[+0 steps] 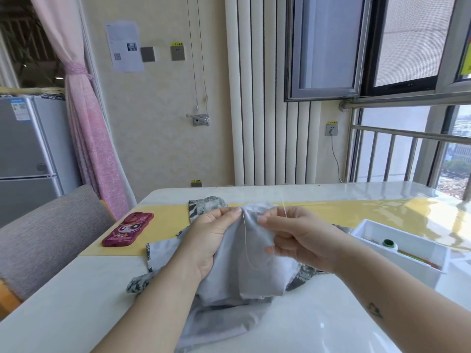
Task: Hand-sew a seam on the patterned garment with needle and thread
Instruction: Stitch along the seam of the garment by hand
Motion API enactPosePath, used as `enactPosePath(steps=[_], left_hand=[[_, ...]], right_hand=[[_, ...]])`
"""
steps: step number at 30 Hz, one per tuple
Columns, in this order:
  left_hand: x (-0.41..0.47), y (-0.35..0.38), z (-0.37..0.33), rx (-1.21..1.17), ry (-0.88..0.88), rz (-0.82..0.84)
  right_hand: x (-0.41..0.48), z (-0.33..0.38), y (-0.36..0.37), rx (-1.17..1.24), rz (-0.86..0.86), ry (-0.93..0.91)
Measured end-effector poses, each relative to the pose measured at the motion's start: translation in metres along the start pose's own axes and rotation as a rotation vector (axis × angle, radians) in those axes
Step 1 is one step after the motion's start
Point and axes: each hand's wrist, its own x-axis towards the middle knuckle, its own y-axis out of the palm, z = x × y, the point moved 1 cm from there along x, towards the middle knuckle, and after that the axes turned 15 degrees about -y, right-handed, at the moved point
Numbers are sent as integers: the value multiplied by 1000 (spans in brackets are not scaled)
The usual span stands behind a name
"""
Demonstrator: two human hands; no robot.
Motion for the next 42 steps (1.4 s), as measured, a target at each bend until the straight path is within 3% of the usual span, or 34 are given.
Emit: enactPosePath(steps=[4,8,16,19,22,25,29,34,39,42], left_hand=[[-5,3,-1,44,28,21],[-7,5,-1,64,62,38],[-9,2,-3,32,66,57],[-5,-1,-3,16,32,30],[-1,-2,-1,-5,19,6],[-1,-1,-1,3,41,3],[-3,0,-3,47,65,-24],[-2,-5,-2,78,80,-55],[-3,-12,-1,101,115,-17],[-5,-15,0,118,139,6]], right_hand=[[9,-6,12,-228,-207,-188],[12,-14,19,-481,-262,-272],[9,-11,20,-523,-278,-429],[5,-2,17,-382,-286,-558],[5,7,19,-9,-190,-601],[2,11,24,283,-64,-488],[-3,7,25,321,61,-272],[-7,8,20,97,87,-153],[1,13,-11,-345,-339,-374],[4,9,-33,-570,-385,-353]])
